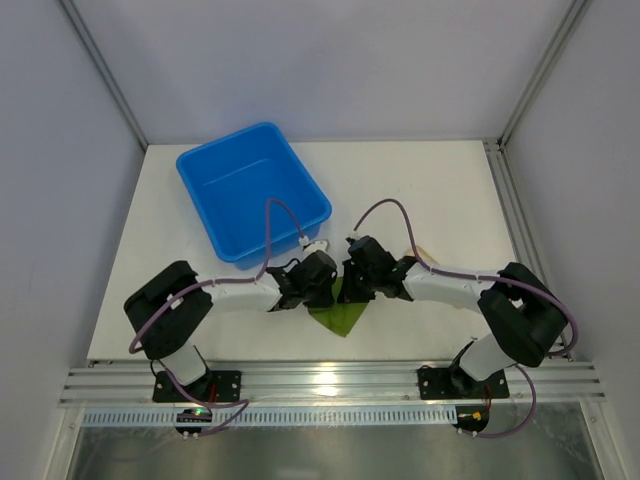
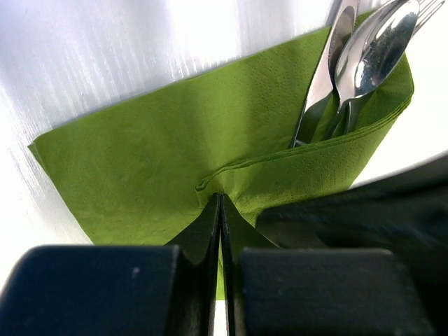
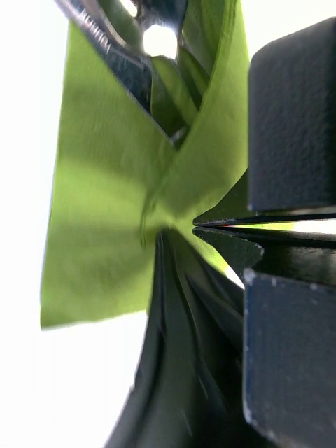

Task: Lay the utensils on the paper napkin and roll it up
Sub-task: Roll the napkin at the center of the board.

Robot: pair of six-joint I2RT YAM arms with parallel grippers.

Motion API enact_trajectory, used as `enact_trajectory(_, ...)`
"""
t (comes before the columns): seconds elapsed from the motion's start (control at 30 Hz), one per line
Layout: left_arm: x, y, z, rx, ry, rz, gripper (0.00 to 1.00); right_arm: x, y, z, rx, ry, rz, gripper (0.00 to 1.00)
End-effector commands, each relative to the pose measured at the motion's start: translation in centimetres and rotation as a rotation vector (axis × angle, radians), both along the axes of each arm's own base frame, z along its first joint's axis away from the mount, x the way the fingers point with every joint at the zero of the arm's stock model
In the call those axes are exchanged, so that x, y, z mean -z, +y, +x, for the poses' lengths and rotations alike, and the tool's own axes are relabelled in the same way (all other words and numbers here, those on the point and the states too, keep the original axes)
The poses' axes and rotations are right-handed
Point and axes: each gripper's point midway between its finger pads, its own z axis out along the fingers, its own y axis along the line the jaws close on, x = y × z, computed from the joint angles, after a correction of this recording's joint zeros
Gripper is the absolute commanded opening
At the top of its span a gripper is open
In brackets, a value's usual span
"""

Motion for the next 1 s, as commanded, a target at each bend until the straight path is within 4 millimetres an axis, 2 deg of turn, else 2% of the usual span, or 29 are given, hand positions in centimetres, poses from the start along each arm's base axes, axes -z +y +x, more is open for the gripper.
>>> enact_trajectory(0.0, 0.7, 1.5, -1.0, -0.008, 0.032, 0.034, 0.0, 0.9, -0.1, 0.8, 0.026, -0.006, -0.03, 0.04)
enact_trajectory(0.1, 0.6, 1.8, -1.2, -0.013, 0.032, 0.03, 0.0, 2.0, -1.0, 0.2, 0.038, 0.019, -0.062, 0.04)
enact_trajectory(0.27, 0.5, 1.7, -1.8, -0.007, 0.046, 0.001, 0.0, 2.8, -2.2, 0.1, 0.05, 0.008, -0.12, 0.04)
enact_trajectory(0.6, 0.5, 2.6, -3.5, -0.023, 0.05, -0.006, 0.0, 3.7, -1.9, 0.4, -0.007, 0.015, -0.155, 0.04)
enact_trajectory(0.83, -0.1, 3.0, -3.2, -0.044, 0.01, 0.023, 0.0, 4.4, -2.6, 0.1, -0.015, 0.015, -0.178, 0.04)
enact_trajectory(0.97, -2.0, 4.6, -2.0, -0.09, -0.068, 0.072, 0.18, 4.7, -2.6, -0.3, -0.035, 0.022, -0.179, 0.04)
